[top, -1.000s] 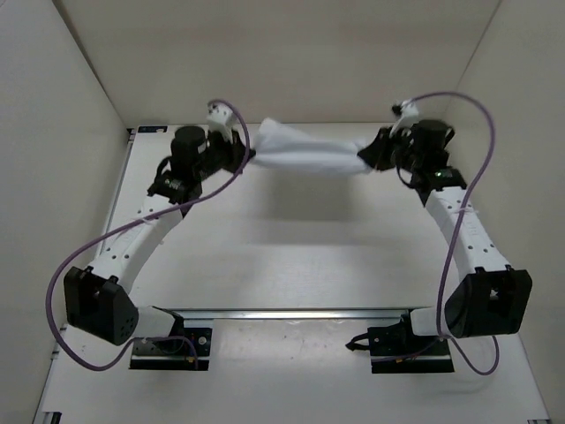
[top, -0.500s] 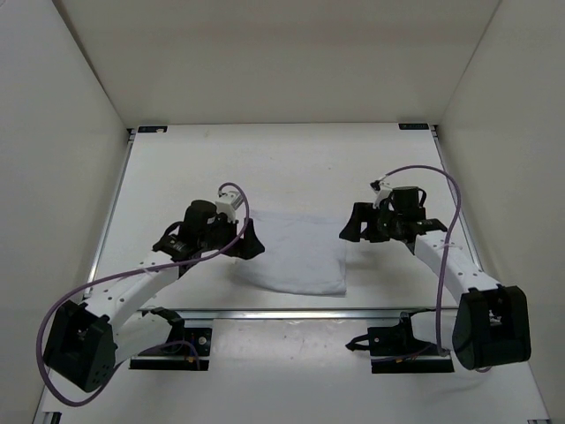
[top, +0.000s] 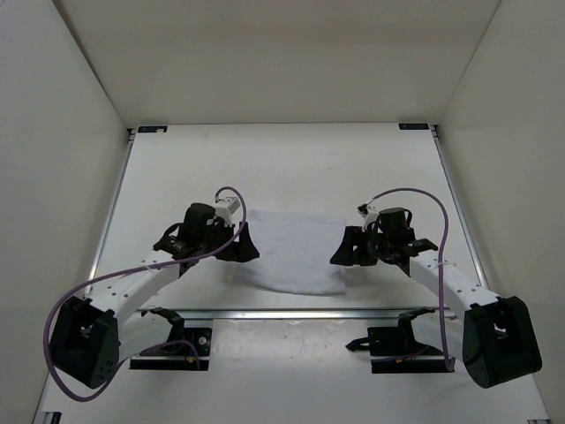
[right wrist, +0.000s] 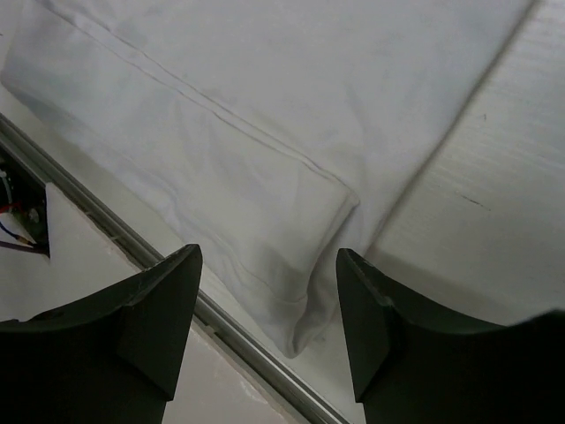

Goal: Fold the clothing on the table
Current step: Flatten the skirt out

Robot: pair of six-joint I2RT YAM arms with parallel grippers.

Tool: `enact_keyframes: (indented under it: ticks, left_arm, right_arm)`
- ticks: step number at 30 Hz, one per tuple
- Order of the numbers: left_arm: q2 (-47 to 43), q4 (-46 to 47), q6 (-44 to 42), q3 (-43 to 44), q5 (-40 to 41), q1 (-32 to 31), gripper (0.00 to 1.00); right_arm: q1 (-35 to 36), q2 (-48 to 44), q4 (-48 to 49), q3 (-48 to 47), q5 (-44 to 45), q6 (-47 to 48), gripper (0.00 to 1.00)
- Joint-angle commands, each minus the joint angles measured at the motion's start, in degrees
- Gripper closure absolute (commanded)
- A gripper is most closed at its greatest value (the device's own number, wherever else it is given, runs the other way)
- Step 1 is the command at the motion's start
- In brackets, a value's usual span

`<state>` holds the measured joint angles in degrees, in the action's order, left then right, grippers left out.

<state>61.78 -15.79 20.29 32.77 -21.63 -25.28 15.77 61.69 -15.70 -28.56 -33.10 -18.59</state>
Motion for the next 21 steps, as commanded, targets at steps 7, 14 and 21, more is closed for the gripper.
enact_keyframes:
  ticks: [7, 14, 21]
  left_arm:
    - [0.97, 1.9, 0.36, -1.49, -3.51, -0.12, 0.36]
    - [2.12, 1.56, -0.25, -1.58, -3.42, -0.21, 0.4]
    - [2.03, 2.25, -0.43, -2.19, -3.42, 0.05, 0.46]
  right_arm:
    - [2.16, 4.93, 6.55, 1.39, 0.06, -1.8, 0.4]
    - [3.3, 8.8, 6.83, -0.18, 0.67, -1.1, 0.43]
    - [3.22, 10.64, 7.88, -0.98, 1.2, -1.01, 0.45]
